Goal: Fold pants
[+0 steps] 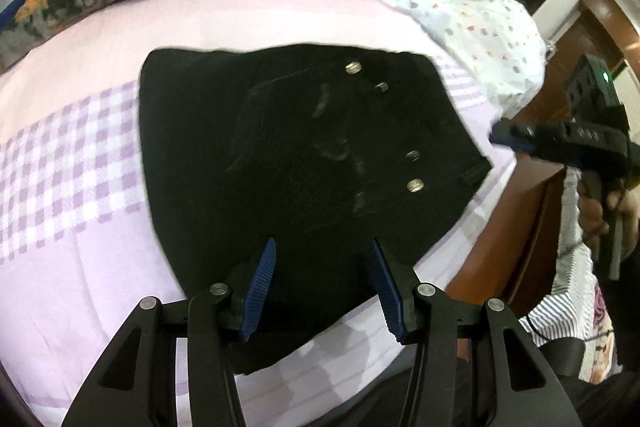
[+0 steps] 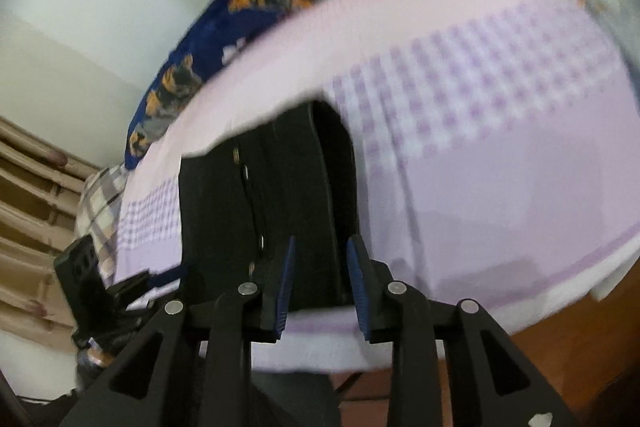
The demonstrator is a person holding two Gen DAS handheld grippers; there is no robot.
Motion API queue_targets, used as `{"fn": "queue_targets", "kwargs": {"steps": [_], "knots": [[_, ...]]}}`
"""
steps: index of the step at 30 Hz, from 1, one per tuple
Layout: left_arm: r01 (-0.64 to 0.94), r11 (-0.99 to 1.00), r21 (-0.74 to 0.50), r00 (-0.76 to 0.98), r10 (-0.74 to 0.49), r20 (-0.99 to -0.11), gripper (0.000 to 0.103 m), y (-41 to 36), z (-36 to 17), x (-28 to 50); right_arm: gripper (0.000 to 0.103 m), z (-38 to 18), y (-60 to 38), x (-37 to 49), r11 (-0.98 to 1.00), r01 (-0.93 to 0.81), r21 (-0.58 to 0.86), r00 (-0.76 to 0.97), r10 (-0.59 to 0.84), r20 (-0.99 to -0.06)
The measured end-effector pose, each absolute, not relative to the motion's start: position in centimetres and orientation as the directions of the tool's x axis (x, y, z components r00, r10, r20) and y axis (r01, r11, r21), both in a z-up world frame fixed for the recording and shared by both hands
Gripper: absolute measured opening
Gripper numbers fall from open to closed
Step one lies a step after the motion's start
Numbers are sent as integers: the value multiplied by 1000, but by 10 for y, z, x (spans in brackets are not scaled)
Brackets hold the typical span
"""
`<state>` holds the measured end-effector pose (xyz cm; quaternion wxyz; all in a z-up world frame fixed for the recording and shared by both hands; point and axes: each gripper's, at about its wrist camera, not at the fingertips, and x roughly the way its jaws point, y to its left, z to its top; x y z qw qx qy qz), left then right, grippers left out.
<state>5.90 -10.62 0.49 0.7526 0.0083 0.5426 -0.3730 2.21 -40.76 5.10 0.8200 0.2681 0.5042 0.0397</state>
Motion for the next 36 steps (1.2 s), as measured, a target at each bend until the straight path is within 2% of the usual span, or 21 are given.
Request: {"fn": "queue_targets", "kwargs": {"steps": [5, 9, 12, 14, 20, 27, 36], "knots": [[604, 693, -394, 77, -543, -836, 50, -127, -6, 56, 26, 69, -399, 61, 865, 144, 481, 561, 329, -760], [600, 696, -394, 57, -528, -847, 50, -135, -20, 55, 26, 61, -386, 97, 864, 145, 483, 558, 331, -761], [587, 694, -417, 46, -542, -839, 50, -133, -21, 57, 24, 41, -383, 119, 880, 180, 439, 514, 297, -805], [589, 693, -416, 46, -543, -839, 51, -133, -22, 57, 13, 24, -384, 127, 893, 205, 400, 475, 266, -838], [582, 702, -411, 60, -541, -839, 52, -131, -22, 58, 13, 19, -381, 120, 908, 190, 374, 448, 259, -856], [576, 794, -193, 250, -396, -883, 52, -129, -3, 61, 15, 12, -371, 79, 908, 174, 380, 389, 292, -874], [546, 828, -129, 251, -309, -917, 53, -118, -20, 58, 16, 12, -370, 56, 896, 182, 406, 398, 310, -863]]}}
